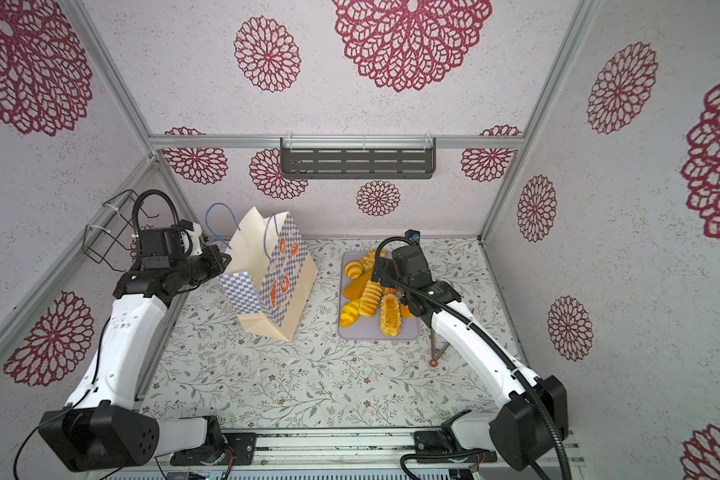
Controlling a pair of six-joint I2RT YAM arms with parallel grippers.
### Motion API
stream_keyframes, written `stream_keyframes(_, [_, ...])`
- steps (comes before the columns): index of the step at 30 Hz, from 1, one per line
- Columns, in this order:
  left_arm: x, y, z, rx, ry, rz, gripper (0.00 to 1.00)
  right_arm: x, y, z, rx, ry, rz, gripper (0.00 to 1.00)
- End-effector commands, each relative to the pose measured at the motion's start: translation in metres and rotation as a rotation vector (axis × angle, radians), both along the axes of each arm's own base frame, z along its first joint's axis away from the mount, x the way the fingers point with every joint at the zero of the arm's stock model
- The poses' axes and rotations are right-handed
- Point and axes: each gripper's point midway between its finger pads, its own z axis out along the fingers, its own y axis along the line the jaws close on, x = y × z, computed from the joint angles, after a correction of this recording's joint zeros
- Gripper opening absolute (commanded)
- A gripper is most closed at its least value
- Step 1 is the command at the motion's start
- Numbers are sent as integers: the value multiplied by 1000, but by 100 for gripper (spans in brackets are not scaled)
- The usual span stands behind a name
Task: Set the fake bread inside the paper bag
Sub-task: 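Slide the bag toward the tray with left gripper while right approaches tongs, then close the right gripper on the red tongs' handle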
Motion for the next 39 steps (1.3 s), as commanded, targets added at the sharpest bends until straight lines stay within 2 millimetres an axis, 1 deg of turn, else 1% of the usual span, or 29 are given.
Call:
stream_keyframes(1, [-6,-8,17,-56,-77,75,0,0,-26,-1,28,54,-51,99])
stream_keyframes(3, [-12,-12,9,-75,-76,103,0,0,-36,-14,31,102,-63,96])
stream_keyframes(5, [-14,-13,0,-102,-69,126,0,-3,-50,-28,8,154,-102,96])
stream_keyframes(9, [-13,-19,-22,-151,-55,154,0,-9,-78,-51,-6,248,-196,99])
stream_keyframes(11, [-12,-22,-28,-161,-44,163,0,-13,-89,-61,-1,295,-237,99])
stream_keyframes(14, [-14,-23,-29,-168,-46,178,0,-21,-102,-71,14,338,-290,99])
stream_keyframes(15, [-15,-23,-27,-168,-51,181,17,-24,-105,-73,17,342,-295,99])
stream_keyframes(17, [-17,-20,-23,-160,-67,188,54,-29,-112,-78,-2,347,-312,99])
stream_keyframes(18, [-18,-19,-20,-150,-77,190,67,-33,-118,-81,-15,351,-335,99])
stream_keyframes(20, [-21,-17,-15,-129,-84,186,84,-39,-124,-84,-38,352,-341,99])
stream_keyframes(21, [-22,-15,-11,-109,-89,186,100,-43,-126,-84,-37,355,-343,99])
stream_keyframes(22, [-24,-14,-7,-95,-95,183,98,-46,-128,-85,-34,361,-341,99])
stream_keyframes(24, [-27,-10,7,-60,-115,181,97,-53,-133,-88,-23,383,-341,98])
stream_keyframes(28, [-38,0,32,27,-148,189,97,-66,-136,-96,4,383,-326,97])
stream_keyframes(30, [-47,7,48,89,-173,198,97,-76,-144,-105,-3,409,-364,99])
stream_keyframes(32, [-52,4,60,140,-191,160,97,-85,-152,-116,9,446,-394,99])
stream_keyframes(34, [-54,-9,69,208,-194,102,97,-91,-155,-129,24,486,-414,99])
stream_keyframes(37, [-55,-52,74,305,-194,-32,97,-96,-159,-150,28,549,-433,99])
stream_keyframes(39, [-56,-85,72,274,-201,-121,97,-96,-158,-166,31,592,-430,98])
